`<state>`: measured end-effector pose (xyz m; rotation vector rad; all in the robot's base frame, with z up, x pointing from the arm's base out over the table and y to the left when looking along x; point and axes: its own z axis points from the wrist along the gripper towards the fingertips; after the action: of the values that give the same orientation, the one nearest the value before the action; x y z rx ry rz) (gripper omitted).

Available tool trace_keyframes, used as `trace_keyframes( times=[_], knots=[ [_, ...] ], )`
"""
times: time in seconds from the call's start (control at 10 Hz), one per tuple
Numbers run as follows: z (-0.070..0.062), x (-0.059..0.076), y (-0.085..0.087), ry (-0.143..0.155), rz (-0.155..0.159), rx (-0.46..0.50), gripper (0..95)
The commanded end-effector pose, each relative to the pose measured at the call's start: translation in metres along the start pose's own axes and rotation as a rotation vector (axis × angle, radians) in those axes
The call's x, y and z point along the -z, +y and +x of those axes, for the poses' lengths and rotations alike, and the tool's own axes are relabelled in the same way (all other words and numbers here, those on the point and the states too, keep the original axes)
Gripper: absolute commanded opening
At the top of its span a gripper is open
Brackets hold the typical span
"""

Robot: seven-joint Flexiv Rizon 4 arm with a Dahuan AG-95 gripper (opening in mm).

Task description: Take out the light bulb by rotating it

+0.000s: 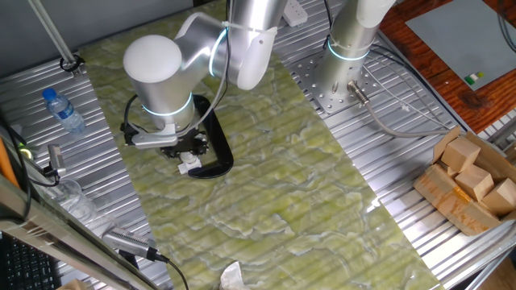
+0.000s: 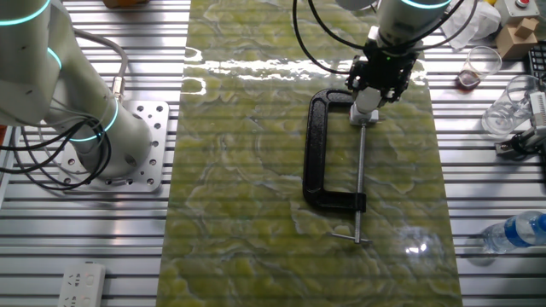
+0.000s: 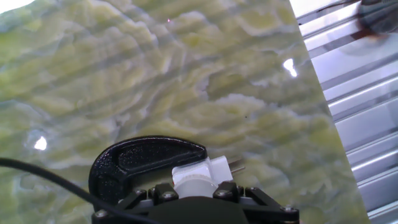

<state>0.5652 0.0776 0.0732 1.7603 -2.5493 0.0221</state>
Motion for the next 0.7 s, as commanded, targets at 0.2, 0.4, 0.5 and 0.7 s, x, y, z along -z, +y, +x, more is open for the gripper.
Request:
trace_keyframes(
  times=[0.2, 0.4, 0.5, 0.7],
  knots=[
    [0.0001, 0.0002, 0.0001, 0.003, 0.000, 0.004, 57.0],
    [0.0001, 0.0002, 0.0001, 0.000, -0.002, -0.024, 76.0],
    [0.0001, 0.0002, 0.0001, -0.007, -0.005, -0.062, 76.0],
    [0.0001, 0.0002, 0.0001, -0.029, -0.020, -0.271, 76.0]
  ],
)
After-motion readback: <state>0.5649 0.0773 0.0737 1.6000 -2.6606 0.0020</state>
